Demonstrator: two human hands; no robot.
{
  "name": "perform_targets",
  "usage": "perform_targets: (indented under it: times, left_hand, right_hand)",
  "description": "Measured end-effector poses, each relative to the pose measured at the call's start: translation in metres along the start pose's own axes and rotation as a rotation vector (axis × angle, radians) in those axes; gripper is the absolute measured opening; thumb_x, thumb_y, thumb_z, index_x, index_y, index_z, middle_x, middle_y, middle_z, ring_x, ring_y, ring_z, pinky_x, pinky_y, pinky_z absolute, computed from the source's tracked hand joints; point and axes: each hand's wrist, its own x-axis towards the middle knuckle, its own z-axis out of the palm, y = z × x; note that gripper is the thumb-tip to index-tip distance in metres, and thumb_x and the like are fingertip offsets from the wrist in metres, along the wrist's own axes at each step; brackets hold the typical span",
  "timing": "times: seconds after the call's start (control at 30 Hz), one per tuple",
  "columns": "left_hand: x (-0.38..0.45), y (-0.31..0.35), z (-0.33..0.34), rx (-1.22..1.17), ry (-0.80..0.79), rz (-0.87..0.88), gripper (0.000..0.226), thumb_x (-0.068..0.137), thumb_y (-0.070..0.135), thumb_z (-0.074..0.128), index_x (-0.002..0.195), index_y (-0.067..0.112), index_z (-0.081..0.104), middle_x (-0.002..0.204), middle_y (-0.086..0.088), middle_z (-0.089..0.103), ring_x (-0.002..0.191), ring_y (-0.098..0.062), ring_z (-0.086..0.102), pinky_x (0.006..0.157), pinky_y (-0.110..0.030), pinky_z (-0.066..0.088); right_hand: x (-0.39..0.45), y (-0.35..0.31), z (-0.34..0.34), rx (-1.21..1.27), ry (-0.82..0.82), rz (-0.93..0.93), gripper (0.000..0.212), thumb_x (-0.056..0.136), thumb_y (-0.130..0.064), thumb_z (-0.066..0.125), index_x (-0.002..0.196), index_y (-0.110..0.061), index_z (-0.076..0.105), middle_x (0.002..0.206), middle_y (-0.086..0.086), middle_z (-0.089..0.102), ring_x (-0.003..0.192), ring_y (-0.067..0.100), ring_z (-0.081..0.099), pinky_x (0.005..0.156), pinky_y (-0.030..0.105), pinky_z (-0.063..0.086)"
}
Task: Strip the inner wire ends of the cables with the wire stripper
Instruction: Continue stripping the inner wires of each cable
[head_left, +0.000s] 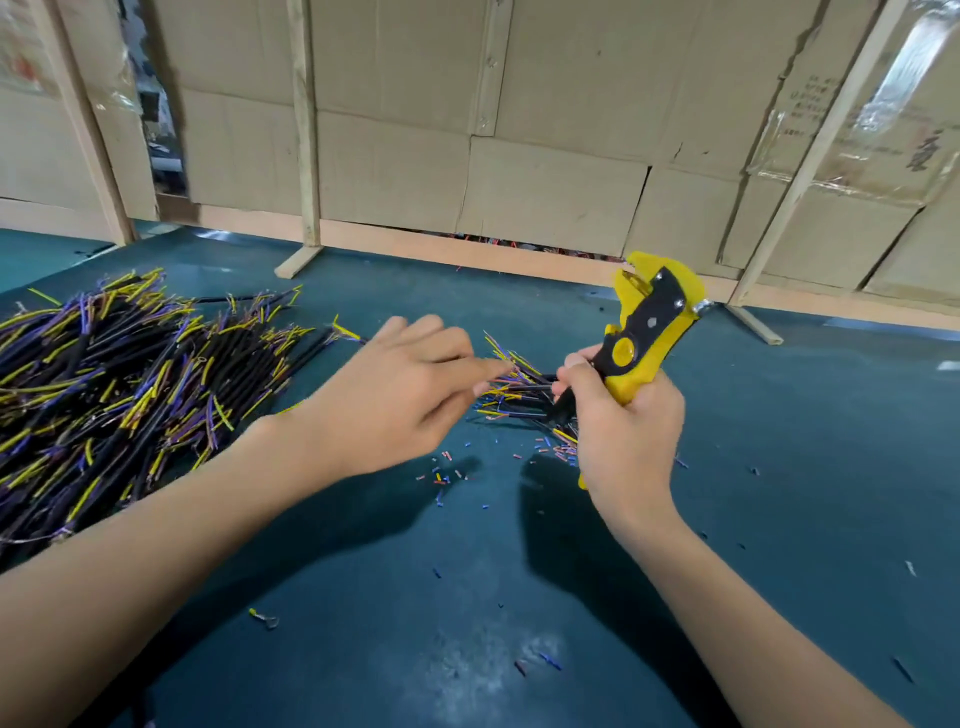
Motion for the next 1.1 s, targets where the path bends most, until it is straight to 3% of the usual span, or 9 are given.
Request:
perform_targets:
  times: [0.07,0.1,0.23,0.3,0.4,0.53,0.67,0.9,1.1]
  left_hand:
    - [0.013,0.008,0.007,-0.022,0.001,0.006,0.022,0.099,0.024,0.061,0.117,0.021,0.075,0.084,-0.003,0.061,0.078,-0.03,0.054,0.068,-0.044,0.04]
    - [0.021,0.011,0.008,-0.044,-0.002,0.002,0.021,0.099,0.026,0.061,0.113,0.022,0.076,0.082,-0.003,0.061,0.078,-0.029,0.053,0.068,-0.044,0.039]
    - [0.039,0.011,0.012,-0.177,-0.035,-0.107,0.025,0.098,0.034,0.055,0.099,0.023,0.078,0.081,0.001,0.06,0.078,-0.024,0.045,0.074,-0.044,0.035]
    - [0.037,0.006,0.015,-0.245,-0.041,-0.208,0.024,0.1,0.033,0.055,0.098,0.025,0.078,0.081,0.003,0.059,0.079,-0.02,0.042,0.079,-0.046,0.035]
    - [0.034,0.006,0.018,-0.292,-0.049,-0.281,0.02,0.101,0.031,0.057,0.105,0.028,0.077,0.082,0.008,0.057,0.08,-0.017,0.041,0.082,-0.042,0.033]
    - [0.032,0.011,0.021,-0.333,-0.067,-0.323,0.02,0.101,0.031,0.058,0.105,0.029,0.077,0.082,0.009,0.057,0.082,-0.019,0.045,0.083,-0.043,0.034]
    - [0.024,0.012,0.02,-0.34,-0.083,-0.326,0.019,0.101,0.032,0.058,0.103,0.029,0.077,0.079,0.013,0.051,0.081,-0.018,0.044,0.082,-0.043,0.034]
    - [0.003,0.01,0.025,-0.303,-0.09,-0.379,0.029,0.1,0.038,0.049,0.105,0.027,0.075,0.08,0.007,0.057,0.08,-0.02,0.044,0.077,-0.04,0.033]
    - [-0.016,0.009,0.035,-0.227,-0.033,-0.343,0.018,0.1,0.024,0.06,0.107,0.025,0.076,0.078,0.015,0.048,0.077,-0.017,0.039,0.071,-0.036,0.028]
  right_hand:
    - [0.003,0.005,-0.004,-0.108,0.014,-0.098,0.009,0.084,-0.024,0.067,0.086,-0.015,0.068,0.076,-0.017,0.071,0.074,0.004,0.065,0.076,0.017,0.049]
    - [0.006,0.007,-0.006,-0.119,-0.036,-0.126,0.01,0.084,-0.023,0.067,0.087,-0.014,0.067,0.076,-0.019,0.07,0.074,0.003,0.065,0.076,0.017,0.049]
    - [0.013,0.011,-0.014,0.025,-0.321,-0.078,0.007,0.085,-0.015,0.067,0.086,-0.008,0.069,0.075,0.013,0.069,0.074,0.039,0.062,0.076,0.049,0.053]
    - [0.015,0.009,-0.016,0.103,-0.365,-0.052,0.005,0.086,-0.008,0.067,0.086,-0.004,0.067,0.075,0.019,0.068,0.073,0.039,0.062,0.075,0.048,0.054]
    - [0.015,0.006,-0.015,0.115,-0.401,-0.045,0.004,0.087,-0.005,0.067,0.084,-0.005,0.067,0.074,0.015,0.069,0.073,0.032,0.064,0.076,0.046,0.056]
    - [0.012,0.007,-0.013,0.098,-0.378,-0.024,0.006,0.087,-0.01,0.071,0.086,-0.005,0.067,0.077,0.014,0.069,0.075,0.039,0.062,0.077,0.051,0.055]
    - [0.013,0.006,-0.013,0.116,-0.383,0.014,0.007,0.092,0.003,0.069,0.086,0.001,0.066,0.076,0.012,0.069,0.073,0.028,0.066,0.076,0.043,0.056]
    - [0.011,0.005,-0.01,0.079,-0.401,0.027,0.014,0.087,0.007,0.072,0.077,-0.002,0.068,0.073,0.015,0.069,0.074,0.036,0.063,0.073,0.037,0.055]
    - [0.013,0.015,-0.006,0.18,-0.449,0.338,0.023,0.079,0.01,0.076,0.073,-0.011,0.068,0.07,0.012,0.07,0.073,0.04,0.072,0.075,0.055,0.062]
